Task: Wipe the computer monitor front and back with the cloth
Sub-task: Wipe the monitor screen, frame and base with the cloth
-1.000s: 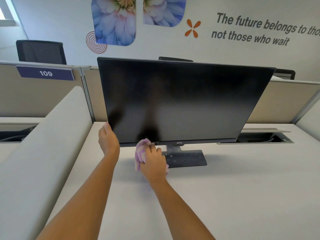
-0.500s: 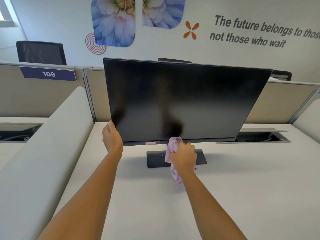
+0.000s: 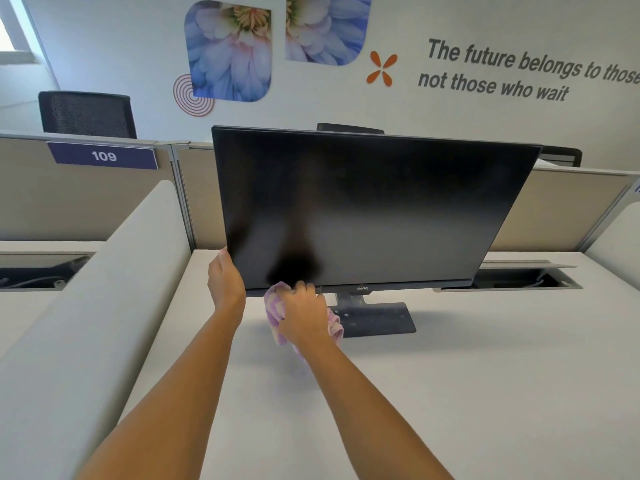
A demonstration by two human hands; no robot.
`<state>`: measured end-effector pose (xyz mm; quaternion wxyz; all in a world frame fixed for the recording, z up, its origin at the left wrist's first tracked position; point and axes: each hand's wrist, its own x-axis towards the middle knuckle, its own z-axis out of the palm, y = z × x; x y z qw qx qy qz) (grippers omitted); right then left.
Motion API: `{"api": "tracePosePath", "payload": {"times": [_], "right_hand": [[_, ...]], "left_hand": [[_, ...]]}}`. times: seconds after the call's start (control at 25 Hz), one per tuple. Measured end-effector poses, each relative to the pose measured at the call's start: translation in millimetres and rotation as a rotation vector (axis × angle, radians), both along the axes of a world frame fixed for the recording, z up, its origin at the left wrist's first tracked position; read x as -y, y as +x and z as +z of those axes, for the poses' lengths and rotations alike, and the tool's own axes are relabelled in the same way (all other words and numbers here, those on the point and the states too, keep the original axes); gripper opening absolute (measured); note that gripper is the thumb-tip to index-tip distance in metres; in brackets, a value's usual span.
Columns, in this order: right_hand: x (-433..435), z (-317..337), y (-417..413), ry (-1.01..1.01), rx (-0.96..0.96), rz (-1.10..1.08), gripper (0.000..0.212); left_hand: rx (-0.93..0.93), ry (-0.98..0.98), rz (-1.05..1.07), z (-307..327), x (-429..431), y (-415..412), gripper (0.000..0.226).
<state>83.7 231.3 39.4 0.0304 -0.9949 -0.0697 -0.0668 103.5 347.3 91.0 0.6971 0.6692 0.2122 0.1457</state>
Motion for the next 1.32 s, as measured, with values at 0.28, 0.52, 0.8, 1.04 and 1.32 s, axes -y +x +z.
{"api": "tracePosePath", "payload": {"times": [0.28,0.52,0.8,1.04,1.32], "right_hand": [[66,4,-2,-0.097,0.025,-0.040,0.064],[143,3,-8,-0.122,0.035,-0.151,0.060],[255,8,-10,-0.127,-0.007,-0.280,0.063],[333,0,-10,-0.147,0.032,-0.302,0.072],[400,-5,-14,0.098,0.021,-0.595,0.060]], "left_hand": [[0.068,0.169,0.026,-9,16,-5,0.044],[-0.048,0.413,0.106,-23,53,-12,0.053],[-0.003,0.574,0.052,-40,153,-25,0.039],[0.092,0.958,-0.224,-57,221,-27,0.035],[-0.037,1.157,-0.308,-69,249,-25,0.046]]}}
